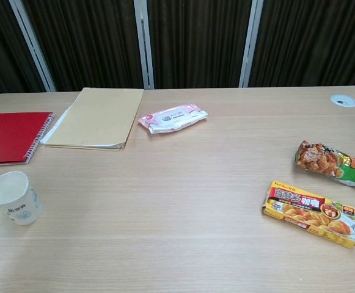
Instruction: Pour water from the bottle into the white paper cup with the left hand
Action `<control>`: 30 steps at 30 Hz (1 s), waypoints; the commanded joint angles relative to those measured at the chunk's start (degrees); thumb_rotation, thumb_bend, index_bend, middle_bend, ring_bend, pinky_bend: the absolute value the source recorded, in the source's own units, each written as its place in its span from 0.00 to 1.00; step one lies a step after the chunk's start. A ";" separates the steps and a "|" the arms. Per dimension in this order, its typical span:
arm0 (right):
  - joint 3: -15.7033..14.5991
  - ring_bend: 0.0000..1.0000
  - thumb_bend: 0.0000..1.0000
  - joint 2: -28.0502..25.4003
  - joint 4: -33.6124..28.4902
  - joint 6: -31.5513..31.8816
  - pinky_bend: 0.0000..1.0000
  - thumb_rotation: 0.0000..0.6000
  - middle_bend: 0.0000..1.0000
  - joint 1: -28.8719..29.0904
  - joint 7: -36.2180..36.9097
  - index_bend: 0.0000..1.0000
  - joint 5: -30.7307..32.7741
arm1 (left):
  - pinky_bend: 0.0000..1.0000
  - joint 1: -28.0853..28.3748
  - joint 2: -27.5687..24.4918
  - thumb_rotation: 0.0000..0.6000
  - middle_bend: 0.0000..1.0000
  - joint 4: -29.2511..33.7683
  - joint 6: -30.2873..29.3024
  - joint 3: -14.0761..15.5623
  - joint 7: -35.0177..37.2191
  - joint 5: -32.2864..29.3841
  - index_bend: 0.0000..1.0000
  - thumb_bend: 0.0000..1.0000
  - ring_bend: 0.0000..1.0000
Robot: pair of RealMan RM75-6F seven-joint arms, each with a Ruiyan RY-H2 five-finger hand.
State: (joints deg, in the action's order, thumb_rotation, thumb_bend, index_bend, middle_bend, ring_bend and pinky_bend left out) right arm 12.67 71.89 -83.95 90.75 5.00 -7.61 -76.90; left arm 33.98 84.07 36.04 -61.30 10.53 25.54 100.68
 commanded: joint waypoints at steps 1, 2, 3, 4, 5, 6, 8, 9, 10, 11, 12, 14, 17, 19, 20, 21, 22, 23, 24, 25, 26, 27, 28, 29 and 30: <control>0.00 0.00 0.00 -0.03 -0.02 -0.04 0.00 1.00 0.00 -0.01 -0.01 0.00 0.04 | 0.39 0.07 0.03 1.00 0.51 -0.13 -0.26 0.14 -0.42 0.05 0.54 0.44 0.37; 0.01 0.00 0.00 -0.03 0.00 -0.08 0.00 1.00 0.00 0.00 -0.02 0.00 0.06 | 0.39 0.08 0.04 1.00 0.51 -0.17 -0.36 0.18 -0.58 0.08 0.54 0.44 0.37; 0.01 0.00 0.00 -0.02 0.02 -0.14 0.00 1.00 0.00 0.02 -0.06 0.00 0.11 | 0.39 0.12 0.05 1.00 0.51 -0.25 -0.48 0.23 -0.90 0.13 0.54 0.44 0.37; 0.00 0.00 0.00 -0.02 0.00 -0.18 0.00 1.00 0.00 0.02 -0.09 0.00 0.14 | 0.39 0.17 0.06 1.00 0.51 -0.33 -0.56 0.26 -1.24 0.16 0.54 0.44 0.37; 0.01 0.00 0.00 -0.01 0.04 -0.26 0.00 1.00 0.00 0.03 -0.10 0.00 0.21 | 0.39 0.22 0.07 1.00 0.51 -0.34 -0.67 0.27 -1.61 0.16 0.54 0.44 0.37; 0.01 0.00 0.00 0.00 0.06 -0.27 0.00 1.00 0.00 0.04 -0.11 0.00 0.22 | 0.39 0.26 0.06 1.00 0.51 -0.31 -0.75 0.27 -1.84 0.14 0.54 0.44 0.37; 0.04 0.00 0.00 -0.01 0.08 -0.28 0.00 1.00 0.00 0.03 -0.11 0.00 0.25 | 0.39 0.41 -0.09 1.00 0.51 -0.15 -1.00 0.27 -2.44 0.15 0.54 0.44 0.37; 0.05 0.00 0.00 -0.01 0.09 -0.27 0.00 1.00 0.00 0.03 -0.09 0.00 0.27 | 0.39 0.45 -0.17 1.00 0.51 -0.06 -1.07 0.28 -2.64 0.17 0.54 0.44 0.37; 0.07 0.00 0.00 -0.01 0.10 -0.28 0.00 1.00 0.00 0.02 -0.06 0.00 0.31 | 0.39 0.52 -0.29 1.00 0.51 0.01 -1.22 0.28 -2.95 0.22 0.54 0.44 0.37; 0.07 0.00 0.00 -0.01 0.12 -0.31 0.00 1.00 0.00 0.03 -0.06 0.00 0.33 | 0.39 0.61 -0.43 1.00 0.51 0.04 -1.39 0.29 -3.41 0.31 0.54 0.44 0.37; 0.07 0.00 0.00 0.00 0.14 -0.35 0.00 1.00 0.00 0.04 -0.06 0.00 0.35 | 0.39 0.68 -0.56 1.00 0.51 0.13 -1.51 0.29 -3.85 0.37 0.54 0.44 0.37; 0.05 0.00 0.00 0.01 0.19 -0.47 0.00 1.00 0.00 0.07 -0.04 0.00 0.38 | 0.39 0.80 -0.90 1.00 0.51 0.59 -1.64 0.27 -4.86 0.36 0.54 0.44 0.37; 0.06 0.00 0.00 0.02 0.23 -0.51 0.00 1.00 0.00 0.08 0.00 0.00 0.42 | 0.39 0.92 -1.26 1.00 0.51 1.09 -1.74 0.24 -6.08 0.31 0.54 0.44 0.37; 0.10 0.00 0.00 0.01 0.21 -0.50 0.00 1.00 0.00 0.07 -0.01 0.00 0.47 | 0.39 0.96 -1.48 1.00 0.51 1.35 -1.84 0.17 -6.75 0.23 0.54 0.44 0.37; 0.12 0.00 0.00 0.02 0.17 -0.46 0.00 1.00 0.00 0.06 -0.05 0.00 0.49 | 0.39 0.98 -1.67 1.00 0.51 1.63 -1.86 0.14 -7.08 0.13 0.54 0.44 0.37; 0.13 0.00 0.00 0.02 0.17 -0.46 0.00 1.00 0.00 0.06 -0.06 0.00 0.51 | 0.39 1.00 -1.78 1.00 0.51 1.74 -1.86 0.12 -7.27 0.09 0.54 0.44 0.37; 0.13 0.00 0.00 0.02 0.13 -0.45 0.00 1.00 0.00 0.07 -0.06 0.00 0.47 | 0.39 1.03 -1.90 1.00 0.51 1.82 -1.86 0.10 -7.51 0.07 0.54 0.44 0.37; 0.11 0.00 0.00 0.01 0.08 -0.44 0.00 1.00 0.00 0.07 -0.07 0.00 0.45 | 0.39 1.09 -2.06 1.00 0.51 1.91 -1.93 0.09 -7.95 0.07 0.54 0.44 0.37; 0.10 0.00 0.00 -0.01 0.08 -0.44 0.00 1.00 0.00 0.07 -0.14 0.00 0.43 | 0.39 1.13 -2.22 1.00 0.51 2.05 -2.00 0.06 -8.31 0.05 0.54 0.44 0.37; 0.10 0.00 0.00 -0.01 0.08 -0.45 0.00 1.00 0.00 0.07 -0.17 0.00 0.44 | 0.39 1.18 -2.44 1.00 0.51 2.34 -2.12 -0.01 -8.62 -0.01 0.54 0.44 0.37; 0.09 0.00 0.00 -0.02 0.05 -0.43 0.00 1.00 0.00 0.06 -0.16 0.00 0.43 | 0.39 1.19 -2.53 1.00 0.51 2.50 -2.18 -0.04 -8.76 -0.05 0.54 0.44 0.37; 0.09 0.00 0.00 -0.03 0.01 -0.40 0.00 1.00 0.00 0.05 -0.17 0.00 0.42 | 0.39 1.21 -2.66 1.00 0.51 2.72 -2.30 -0.11 -8.94 -0.11 0.54 0.44 0.37; 0.09 0.00 0.00 -0.04 -0.01 -0.40 0.00 1.00 0.00 0.06 -0.21 0.00 0.41 | 0.39 1.23 -2.77 1.00 0.51 2.91 -2.41 -0.17 -9.10 -0.16 0.54 0.44 0.37; 0.10 0.00 0.00 -0.05 -0.03 -0.38 0.00 1.00 0.00 0.05 -0.22 0.00 0.39 | 0.39 1.25 -2.87 1.00 0.51 3.08 -2.47 -0.18 -9.26 -0.18 0.54 0.44 0.37; 0.09 0.00 0.00 -0.06 -0.05 -0.36 0.00 1.00 0.00 0.03 -0.21 0.00 0.38 | 0.39 1.27 -2.98 1.00 0.51 3.24 -2.54 -0.17 -9.51 -0.17 0.54 0.44 0.37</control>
State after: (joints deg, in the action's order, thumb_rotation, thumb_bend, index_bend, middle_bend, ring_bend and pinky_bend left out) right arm 12.76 71.83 -84.01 90.38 5.04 -7.82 -76.52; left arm 35.23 81.16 39.21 -63.79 10.38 16.11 100.53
